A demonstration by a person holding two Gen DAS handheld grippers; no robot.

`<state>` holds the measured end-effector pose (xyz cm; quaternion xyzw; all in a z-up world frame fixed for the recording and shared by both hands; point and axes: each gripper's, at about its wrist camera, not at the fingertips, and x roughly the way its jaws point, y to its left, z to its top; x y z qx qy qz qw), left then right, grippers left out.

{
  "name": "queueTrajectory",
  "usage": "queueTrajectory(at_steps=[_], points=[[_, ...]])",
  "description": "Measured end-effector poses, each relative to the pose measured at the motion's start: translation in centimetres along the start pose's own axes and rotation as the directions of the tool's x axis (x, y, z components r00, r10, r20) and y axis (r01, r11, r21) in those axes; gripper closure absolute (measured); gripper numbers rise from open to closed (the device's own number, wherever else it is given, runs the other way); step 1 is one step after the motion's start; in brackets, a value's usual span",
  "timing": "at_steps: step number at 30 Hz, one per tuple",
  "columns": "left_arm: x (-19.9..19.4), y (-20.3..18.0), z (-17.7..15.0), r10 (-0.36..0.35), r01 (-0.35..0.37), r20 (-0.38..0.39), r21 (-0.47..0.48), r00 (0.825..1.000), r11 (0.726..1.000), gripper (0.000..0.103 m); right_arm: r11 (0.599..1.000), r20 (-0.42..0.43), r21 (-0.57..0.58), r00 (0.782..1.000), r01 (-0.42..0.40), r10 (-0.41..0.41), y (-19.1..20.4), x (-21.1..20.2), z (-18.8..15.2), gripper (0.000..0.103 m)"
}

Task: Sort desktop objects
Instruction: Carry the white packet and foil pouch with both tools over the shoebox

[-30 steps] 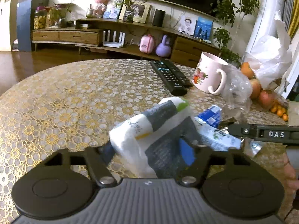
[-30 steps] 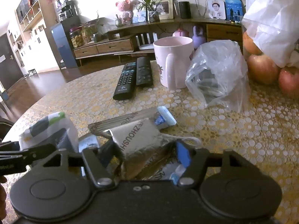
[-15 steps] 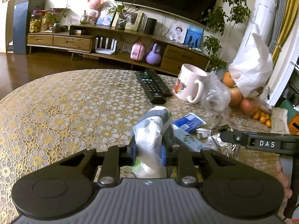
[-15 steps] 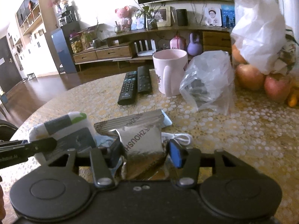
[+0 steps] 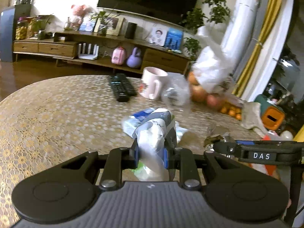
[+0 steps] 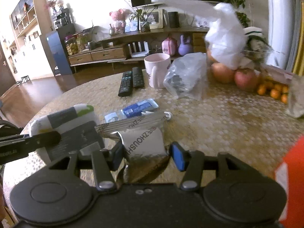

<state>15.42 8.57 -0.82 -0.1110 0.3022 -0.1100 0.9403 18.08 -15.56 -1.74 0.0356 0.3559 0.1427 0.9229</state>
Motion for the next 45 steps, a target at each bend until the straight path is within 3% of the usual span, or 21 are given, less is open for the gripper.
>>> queueTrajectory(at_steps=[14,24,33,45], points=[[-6.8,-8.6,-1.7,-0.096,0.094,0.013,0.090,0.995,0.991,0.081,0.994,0.065,0.060,0.994,0.089,-0.093,-2.2,-11.9,-3.4,0.051],[-9.6,-15.4,-1.8,-0.191,0.183,0.021,0.195,0.981,0.964,0.081,0.984,0.142,0.114,0.978,0.135,-0.150,-5.3,-18.7,-5.1,0.051],[-7.5,-22.5,-3.1,-0.260,0.264,-0.054,0.300,0.964,0.916,0.081,0.955,0.161,0.202,0.954,0.218,-0.252,-10.8,-21.7,-6.7,0.051],[-1.6,-32.4,-3.4,-0.339,0.356,-0.123,0.464,0.933,0.811,0.081,0.870,0.128,0.325,0.894,0.371,-0.430,-20.2,-22.5,-8.3,0.050]])
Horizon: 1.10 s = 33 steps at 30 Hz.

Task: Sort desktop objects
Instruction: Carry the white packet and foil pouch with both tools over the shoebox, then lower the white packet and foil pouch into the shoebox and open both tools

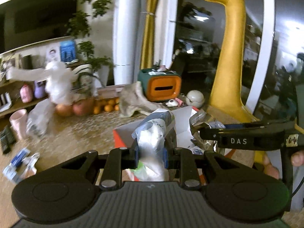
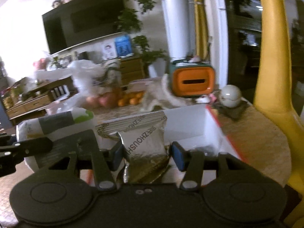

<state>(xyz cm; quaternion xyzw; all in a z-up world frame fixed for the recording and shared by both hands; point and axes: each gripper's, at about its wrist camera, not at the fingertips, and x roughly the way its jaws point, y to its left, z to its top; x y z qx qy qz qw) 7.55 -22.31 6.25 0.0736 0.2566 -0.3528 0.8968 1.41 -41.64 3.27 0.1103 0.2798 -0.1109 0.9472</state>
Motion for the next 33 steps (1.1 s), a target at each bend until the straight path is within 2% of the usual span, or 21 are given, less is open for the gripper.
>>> queueTrajectory(at_steps=[8,18,25,30,33], points=[[6.1,-1.9,-0.1,-0.011,0.014,-0.068,0.045,0.998,0.999,0.081,0.998,-0.034,0.020,0.997,0.064,-0.063,-3.0,3.5,0.0,0.050],[10.7,-3.4,-1.5,-0.040,0.049,-0.131,0.065,0.991,0.997,0.081,0.993,-0.100,0.035,0.989,0.112,-0.108,-5.5,6.9,-1.3,0.050],[13.0,-2.8,-2.7,-0.042,0.050,-0.188,0.040,0.981,0.998,0.081,0.992,-0.159,0.017,0.980,0.124,-0.120,-6.0,9.1,-2.6,0.050],[13.8,-2.7,-3.1,-0.065,0.071,-0.228,0.018,0.972,0.997,0.080,0.991,-0.167,-0.004,0.977,0.130,-0.129,-5.7,9.4,-2.9,0.048],[13.6,-2.9,-3.4,-0.068,0.076,-0.234,0.027,0.970,0.997,0.080,0.991,-0.174,0.002,0.976,0.133,-0.131,-5.8,9.3,-2.7,0.043]])
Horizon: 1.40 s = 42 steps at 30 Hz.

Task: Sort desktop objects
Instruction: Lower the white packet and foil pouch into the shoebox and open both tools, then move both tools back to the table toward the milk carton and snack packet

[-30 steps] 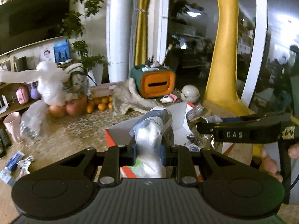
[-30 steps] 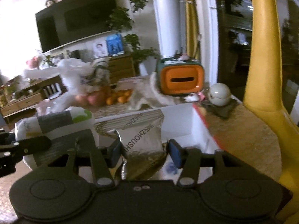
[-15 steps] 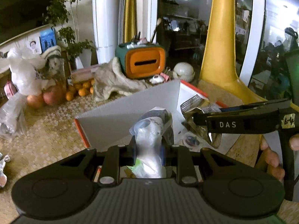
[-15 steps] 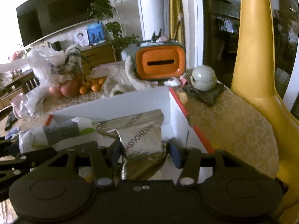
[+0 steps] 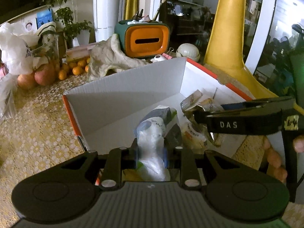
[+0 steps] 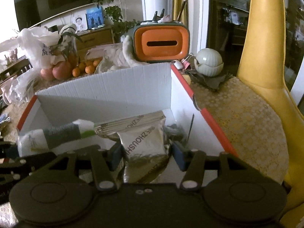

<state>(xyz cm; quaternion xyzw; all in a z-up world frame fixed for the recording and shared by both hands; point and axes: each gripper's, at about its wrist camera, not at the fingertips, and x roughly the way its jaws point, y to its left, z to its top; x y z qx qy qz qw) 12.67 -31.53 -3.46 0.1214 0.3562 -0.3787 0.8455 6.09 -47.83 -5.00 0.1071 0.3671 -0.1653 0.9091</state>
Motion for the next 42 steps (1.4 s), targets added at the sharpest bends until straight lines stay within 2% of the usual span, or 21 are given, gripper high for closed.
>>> queueTrajectory(at_steps=[3,5,6,7,18,27,36,39,42], points=[[-0.5,-0.2,-0.1,0.013,-0.013,0.009,0.007,1.000,1.000,0.073,1.000,0.013,0.015,1.000,0.001,-0.001,-0.3,-0.4,0.1,0.034],[-1.0,-0.2,-0.1,0.015,-0.015,0.013,0.005,1.000,1.000,0.053,1.000,0.019,0.015,1.000,-0.008,0.008,-0.3,-0.9,0.3,0.033],[-1.3,-0.1,-0.1,0.018,-0.018,0.019,-0.001,1.000,1.000,0.033,1.000,0.023,0.014,1.000,-0.010,0.010,-0.3,-1.1,0.3,0.033],[-1.7,-0.1,-0.2,0.019,-0.019,0.034,-0.007,0.999,1.000,0.024,1.000,0.027,0.012,1.000,-0.010,0.010,-0.3,-1.4,0.4,0.031],[-6.0,0.1,-0.2,0.010,-0.008,0.088,-0.022,0.996,1.000,0.024,0.999,0.065,-0.019,0.997,-0.047,0.048,1.4,-5.2,1.0,0.030],[-11.2,1.0,-1.2,0.031,-0.019,0.146,-0.078,0.989,0.997,0.024,0.995,0.098,-0.040,0.990,-0.096,0.100,4.1,-9.1,0.6,0.030],[-16.5,2.6,-3.1,0.097,-0.072,0.199,-0.130,0.975,0.989,0.024,0.982,0.137,-0.079,0.974,-0.172,0.181,7.4,-12.9,0.7,0.028],[-18.2,3.0,-3.8,0.136,-0.110,0.216,-0.130,0.967,0.985,0.024,0.976,0.148,-0.104,0.967,-0.191,0.205,8.9,-13.9,1.0,0.027],[-19.8,3.4,-4.3,0.202,-0.175,0.217,-0.136,0.955,0.975,0.020,0.969,0.152,-0.123,0.961,-0.212,0.230,10.4,-14.6,1.3,0.027]])
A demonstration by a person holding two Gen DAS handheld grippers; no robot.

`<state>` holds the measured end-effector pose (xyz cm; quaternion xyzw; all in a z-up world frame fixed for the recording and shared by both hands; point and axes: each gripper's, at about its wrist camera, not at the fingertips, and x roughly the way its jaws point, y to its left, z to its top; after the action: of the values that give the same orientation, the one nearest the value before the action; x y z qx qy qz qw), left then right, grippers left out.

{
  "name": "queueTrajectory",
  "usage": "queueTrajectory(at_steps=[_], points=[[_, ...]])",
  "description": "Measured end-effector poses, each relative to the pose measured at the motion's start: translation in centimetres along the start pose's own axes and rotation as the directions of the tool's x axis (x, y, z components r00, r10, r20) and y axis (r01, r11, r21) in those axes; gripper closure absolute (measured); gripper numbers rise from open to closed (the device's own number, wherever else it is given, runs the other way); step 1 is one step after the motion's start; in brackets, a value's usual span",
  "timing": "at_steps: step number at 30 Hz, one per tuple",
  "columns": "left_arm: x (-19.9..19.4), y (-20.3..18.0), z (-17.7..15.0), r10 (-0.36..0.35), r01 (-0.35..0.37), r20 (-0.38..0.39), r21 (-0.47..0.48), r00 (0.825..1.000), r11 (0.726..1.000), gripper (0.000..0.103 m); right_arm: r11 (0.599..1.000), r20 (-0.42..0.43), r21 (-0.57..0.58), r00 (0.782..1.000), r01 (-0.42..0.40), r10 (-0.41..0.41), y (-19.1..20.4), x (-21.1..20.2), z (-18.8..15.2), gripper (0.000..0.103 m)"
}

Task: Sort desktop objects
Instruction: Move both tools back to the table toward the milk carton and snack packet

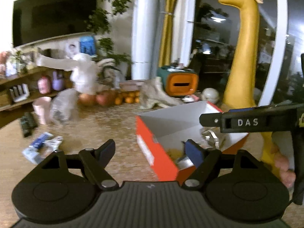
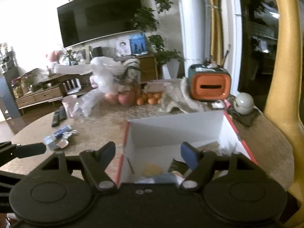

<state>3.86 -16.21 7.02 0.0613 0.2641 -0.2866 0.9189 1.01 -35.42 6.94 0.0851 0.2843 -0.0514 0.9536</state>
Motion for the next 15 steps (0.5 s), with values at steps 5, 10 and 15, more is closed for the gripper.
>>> queueTrajectory(at_steps=[5,10,15], points=[[-2.4,1.5,-0.4,0.051,-0.051,0.035,0.005,0.998,0.999,0.017,0.999,0.008,-0.031,0.999,-0.036,0.036,2.7,0.0,0.7,0.027],[-3.4,4.0,-1.5,0.112,-0.112,0.047,-0.007,0.993,0.994,0.015,0.996,-0.002,-0.053,0.998,-0.066,0.066,5.4,1.1,0.9,0.027],[-3.4,7.5,-2.7,0.177,-0.175,0.028,-0.070,0.984,0.982,0.007,0.994,-0.041,-0.061,0.995,-0.091,0.089,7.9,3.4,0.6,0.027]])
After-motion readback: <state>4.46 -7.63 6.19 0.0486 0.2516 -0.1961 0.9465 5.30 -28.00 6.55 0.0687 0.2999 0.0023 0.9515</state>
